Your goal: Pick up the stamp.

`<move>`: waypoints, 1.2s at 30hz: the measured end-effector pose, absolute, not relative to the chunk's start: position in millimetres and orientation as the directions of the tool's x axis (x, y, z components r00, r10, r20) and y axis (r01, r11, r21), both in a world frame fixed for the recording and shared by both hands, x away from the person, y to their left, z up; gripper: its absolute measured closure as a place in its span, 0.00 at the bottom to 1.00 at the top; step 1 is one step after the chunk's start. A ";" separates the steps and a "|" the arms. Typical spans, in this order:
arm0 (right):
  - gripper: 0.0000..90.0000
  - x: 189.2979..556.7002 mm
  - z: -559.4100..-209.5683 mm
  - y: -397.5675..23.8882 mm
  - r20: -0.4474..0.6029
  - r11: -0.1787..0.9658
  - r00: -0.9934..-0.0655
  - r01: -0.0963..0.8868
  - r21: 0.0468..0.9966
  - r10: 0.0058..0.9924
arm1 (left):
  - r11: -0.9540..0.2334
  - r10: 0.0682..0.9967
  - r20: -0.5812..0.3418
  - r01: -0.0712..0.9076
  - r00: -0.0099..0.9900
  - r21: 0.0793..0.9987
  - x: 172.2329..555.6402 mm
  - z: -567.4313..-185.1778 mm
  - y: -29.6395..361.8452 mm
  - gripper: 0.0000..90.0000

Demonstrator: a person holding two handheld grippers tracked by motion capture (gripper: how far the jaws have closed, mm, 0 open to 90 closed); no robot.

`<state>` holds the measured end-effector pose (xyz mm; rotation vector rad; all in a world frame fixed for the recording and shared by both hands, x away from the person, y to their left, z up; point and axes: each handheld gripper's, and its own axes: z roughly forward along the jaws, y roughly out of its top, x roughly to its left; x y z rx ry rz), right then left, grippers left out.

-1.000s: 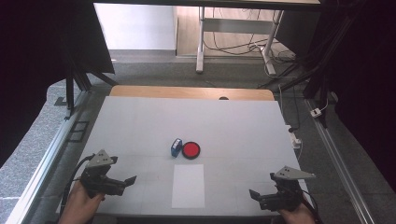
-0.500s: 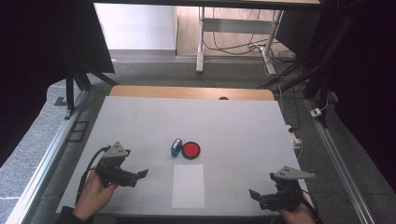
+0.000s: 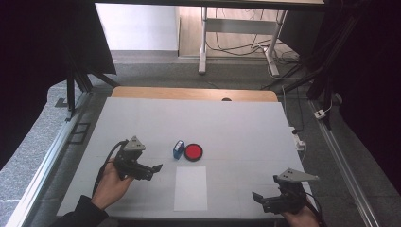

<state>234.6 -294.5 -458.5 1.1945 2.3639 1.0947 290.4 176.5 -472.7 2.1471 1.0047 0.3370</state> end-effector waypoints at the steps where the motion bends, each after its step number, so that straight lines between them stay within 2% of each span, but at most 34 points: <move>1: 0.00 234.6 -458.5 -294.5 0.087 0.373 -0.621 0.570 0.732 0.779 | -0.430 0.747 -0.066 0.557 0.661 0.711 292.7 -473.5 174.5 0.00; 26: 0.00 234.8 -458.6 -294.4 0.083 0.379 -0.623 0.570 0.729 0.777 | -0.484 0.729 -0.036 0.553 0.683 0.679 343.9 -484.6 134.5 0.00; 36: 0.00 234.9 -458.7 -294.4 0.085 0.378 -0.623 0.570 0.729 0.777 | -0.529 0.724 0.008 0.547 0.690 0.649 362.3 -492.0 112.7 0.00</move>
